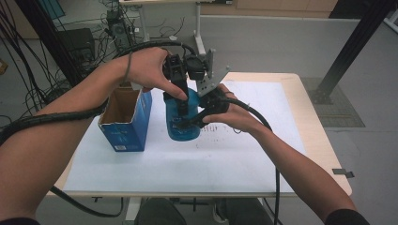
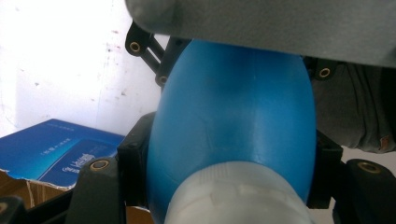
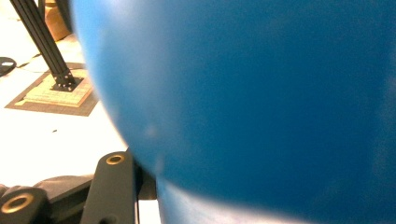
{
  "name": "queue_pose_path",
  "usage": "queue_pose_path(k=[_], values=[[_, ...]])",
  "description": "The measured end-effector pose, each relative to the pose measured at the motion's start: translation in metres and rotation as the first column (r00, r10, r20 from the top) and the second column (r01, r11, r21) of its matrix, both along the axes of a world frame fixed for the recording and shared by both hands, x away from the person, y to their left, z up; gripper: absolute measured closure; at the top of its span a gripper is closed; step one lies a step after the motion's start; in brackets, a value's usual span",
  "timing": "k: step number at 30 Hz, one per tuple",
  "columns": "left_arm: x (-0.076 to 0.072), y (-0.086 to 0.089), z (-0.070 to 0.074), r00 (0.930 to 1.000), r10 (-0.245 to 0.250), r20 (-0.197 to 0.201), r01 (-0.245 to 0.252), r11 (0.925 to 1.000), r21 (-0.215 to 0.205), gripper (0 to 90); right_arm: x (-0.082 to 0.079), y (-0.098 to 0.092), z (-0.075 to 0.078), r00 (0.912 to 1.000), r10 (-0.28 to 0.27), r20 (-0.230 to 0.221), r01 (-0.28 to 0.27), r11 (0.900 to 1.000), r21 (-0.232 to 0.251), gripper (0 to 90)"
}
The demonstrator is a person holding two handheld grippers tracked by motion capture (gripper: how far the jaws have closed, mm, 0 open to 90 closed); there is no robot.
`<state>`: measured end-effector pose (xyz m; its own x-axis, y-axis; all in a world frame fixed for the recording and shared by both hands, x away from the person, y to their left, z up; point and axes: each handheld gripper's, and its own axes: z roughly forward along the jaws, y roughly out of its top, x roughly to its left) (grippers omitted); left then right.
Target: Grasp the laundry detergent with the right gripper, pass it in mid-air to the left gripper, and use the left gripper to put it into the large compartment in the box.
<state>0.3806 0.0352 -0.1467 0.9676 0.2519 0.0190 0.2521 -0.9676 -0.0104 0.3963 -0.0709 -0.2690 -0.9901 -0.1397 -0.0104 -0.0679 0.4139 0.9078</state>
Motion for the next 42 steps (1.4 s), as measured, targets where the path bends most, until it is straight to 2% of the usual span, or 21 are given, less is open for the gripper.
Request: queue_pose_path(k=[4,5,8,10,18,22,28,42], values=[[-0.0009,0.0002,0.001,1.0,0.001,0.007,-0.001,1.0,-0.006,36.2,-0.0014,-0.0009,0.0006,0.9999,-0.004,-0.014,0.004,1.0,-0.007,44.7],[-0.0011,0.0,0.0011,1.0,0.001,0.009,-0.001,1.0,-0.006,36.2,-0.0003,-0.0001,0.0005,1.0,0.002,0.0,-0.002,1.0,0.005,44.7],[-0.0011,-0.0013,0.0012,0.9999,-0.002,0.011,0.002,1.0,0.005,36.2,-0.0008,-0.0008,0.0007,1.0,-0.003,-0.004,0.003,1.0,0.001,44.7],[-0.0008,-0.0017,0.0008,1.0,-0.002,0.006,0.002,1.0,0.009,36.2,-0.0003,-0.0003,0.0004,1.0,0.0,0.009,0.0,1.0,0.006,44.6],[-0.0003,-0.002,-0.0009,1.0,-0.007,0.005,0.007,0.9999,0.009,36.4,0.0003,-0.0004,-0.0011,0.9999,0.0,0.011,0.0,1.0,0.004,44.5],[0.0003,-0.002,-0.0029,0.9999,-0.006,-0.008,0.006,0.9998,0.019,36.5,0.0001,0.0002,-0.0022,0.9999,0.002,0.011,-0.002,1.0,-0.002,44.4],[0.0004,-0.0008,-0.0043,0.9999,-0.008,-0.007,0.008,1.0,0.002,36.8,-0.0004,0.0007,-0.0045,1.0,0.005,0.003,-0.005,1.0,-0.003,44.2],[0.0008,-0.0019,-0.0042,0.9999,-0.011,-0.014,0.011,0.9999,-0.008,37.1,0.0,-0.0007,-0.0041,0.9999,0.006,0.009,-0.006,1.0,-0.003,43.8]])
